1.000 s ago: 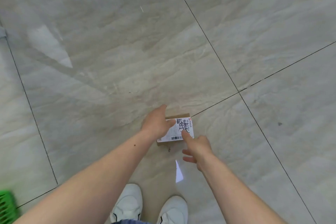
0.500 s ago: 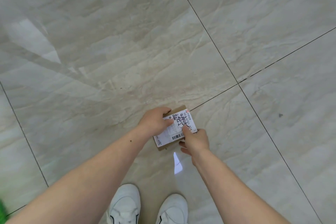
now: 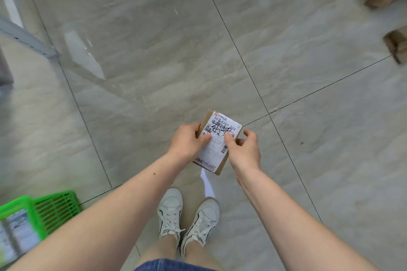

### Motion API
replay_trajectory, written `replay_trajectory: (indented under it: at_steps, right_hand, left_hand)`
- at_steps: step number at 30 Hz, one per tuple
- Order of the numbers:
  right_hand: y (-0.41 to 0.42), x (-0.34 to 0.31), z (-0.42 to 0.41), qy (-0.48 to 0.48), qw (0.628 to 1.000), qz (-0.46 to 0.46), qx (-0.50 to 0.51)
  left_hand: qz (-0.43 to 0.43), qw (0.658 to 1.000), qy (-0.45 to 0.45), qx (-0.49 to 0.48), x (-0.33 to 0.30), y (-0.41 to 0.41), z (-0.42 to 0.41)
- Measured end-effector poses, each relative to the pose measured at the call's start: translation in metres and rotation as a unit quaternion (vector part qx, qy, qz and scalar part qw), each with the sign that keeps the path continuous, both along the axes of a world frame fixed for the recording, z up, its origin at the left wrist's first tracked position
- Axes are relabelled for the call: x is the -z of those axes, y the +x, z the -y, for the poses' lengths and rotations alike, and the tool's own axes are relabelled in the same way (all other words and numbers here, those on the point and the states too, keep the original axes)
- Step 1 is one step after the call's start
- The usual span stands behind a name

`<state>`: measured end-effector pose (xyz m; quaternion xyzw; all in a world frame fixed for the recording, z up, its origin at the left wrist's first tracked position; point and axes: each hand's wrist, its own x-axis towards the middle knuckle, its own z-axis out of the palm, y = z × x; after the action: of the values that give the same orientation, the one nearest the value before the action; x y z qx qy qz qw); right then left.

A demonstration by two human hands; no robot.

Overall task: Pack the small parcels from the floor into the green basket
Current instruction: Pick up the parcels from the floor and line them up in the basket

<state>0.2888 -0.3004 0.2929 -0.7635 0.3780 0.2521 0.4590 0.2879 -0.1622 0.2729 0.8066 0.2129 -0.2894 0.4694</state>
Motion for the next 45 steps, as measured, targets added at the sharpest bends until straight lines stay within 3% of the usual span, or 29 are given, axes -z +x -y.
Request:
replay_trajectory:
  at_steps: [8, 16, 31, 45]
  right_hand:
    - [-0.028, -0.119, -0.037, 0.016, 0.997, 0.063, -0.046]
    - [-0.09, -0.175, -0.078, 0.034, 0.986, 0.111, -0.119]
    - [-0.277, -0.206, -0.238, 0.048, 0.955, 0.096, -0.275]
    - [-0.452, -0.154, -0.423, 0.065, 0.948, 0.076, -0.303]
  left_hand:
    - [0.04, 0.999, -0.001, -0.021, -0.12, -0.028, -0.044]
    - [0.048, 0.994, 0.0, -0.097, -0.178, -0.113, -0.083]
    - [0.013, 0.961, -0.059, -0.269, -0.212, -0.343, -0.227]
    - [0.002, 0.969, 0.007, -0.249, -0.162, -0.528, -0.4]
